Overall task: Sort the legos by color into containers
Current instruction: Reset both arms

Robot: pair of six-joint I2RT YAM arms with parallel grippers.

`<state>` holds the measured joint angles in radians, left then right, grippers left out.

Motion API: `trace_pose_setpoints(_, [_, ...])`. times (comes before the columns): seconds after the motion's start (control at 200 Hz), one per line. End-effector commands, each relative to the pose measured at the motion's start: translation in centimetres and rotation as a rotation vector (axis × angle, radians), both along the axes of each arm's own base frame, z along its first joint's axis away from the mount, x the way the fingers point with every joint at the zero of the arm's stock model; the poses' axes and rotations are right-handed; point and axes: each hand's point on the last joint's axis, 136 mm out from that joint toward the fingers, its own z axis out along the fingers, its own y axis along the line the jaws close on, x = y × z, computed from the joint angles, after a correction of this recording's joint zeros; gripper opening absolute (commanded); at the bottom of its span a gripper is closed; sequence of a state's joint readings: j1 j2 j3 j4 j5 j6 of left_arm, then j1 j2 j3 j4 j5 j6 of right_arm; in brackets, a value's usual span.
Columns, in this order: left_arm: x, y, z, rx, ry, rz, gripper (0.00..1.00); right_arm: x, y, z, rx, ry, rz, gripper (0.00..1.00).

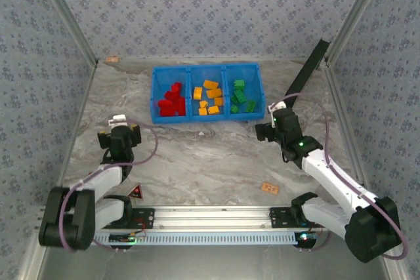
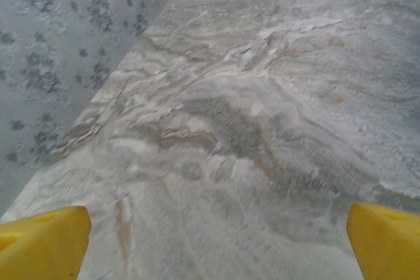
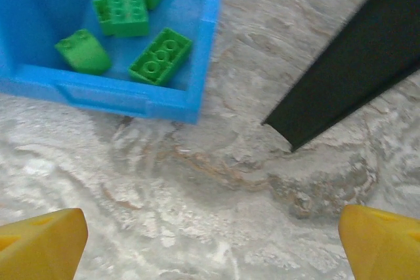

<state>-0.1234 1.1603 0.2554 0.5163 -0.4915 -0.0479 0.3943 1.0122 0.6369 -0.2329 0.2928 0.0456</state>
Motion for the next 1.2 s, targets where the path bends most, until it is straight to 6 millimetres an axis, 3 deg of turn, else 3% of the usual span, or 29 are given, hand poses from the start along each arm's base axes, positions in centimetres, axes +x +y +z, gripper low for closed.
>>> trace_pose_setpoints(0.0, [3.2, -1.3, 3.4, -0.004, -0.191, -0.079, 1.0, 1.3, -2.2, -0.1, 0.008, -0.086, -0.109, 1.0])
trace_pose_setpoints(0.205, [6.2, -1.9, 1.3, -0.022, -0.159, -0.118, 1.0, 2.9, -4.2, -1.3, -0.016, -0.193, -0.113, 1.0])
trace_pose_setpoints(0.375, [6.7, -2.0, 0.1, -0.056, -0.165, -0.156, 1.0, 4.2, -5.3, -2.3, 0.052, -0.261, -0.099, 1.0])
trace_pose_setpoints(0.435, [6.9, -2.0, -0.6, -0.088, -0.076, -0.157, 1.0, 4.8, -5.5, -2.6, 0.071, -0.259, -0.092, 1.0])
trace_pose_setpoints(0.86, [7.3, -1.5, -0.7, -0.133, -0.083, -0.169, 1.0, 8.3, -7.7, -5.1, 0.134, -0.232, -0.066, 1.0])
trace_pose_setpoints(0.929, [7.3, -1.4, -0.7, -0.134, -0.083, -0.168, 1.0, 8.6, -7.5, -6.1, 0.157, -0.232, -0.047, 1.0])
trace_pose_setpoints(1.034, [7.3, -1.5, -0.7, -0.134, -0.082, -0.169, 1.0, 8.6, -8.9, -6.5, 0.139, -0.233, -0.133, 1.0])
trace_pose_setpoints(1.194, [7.3, -1.4, -0.7, -0.133, -0.082, -0.168, 1.0, 8.3, -9.4, -6.8, 0.124, -0.244, -0.164, 1.0])
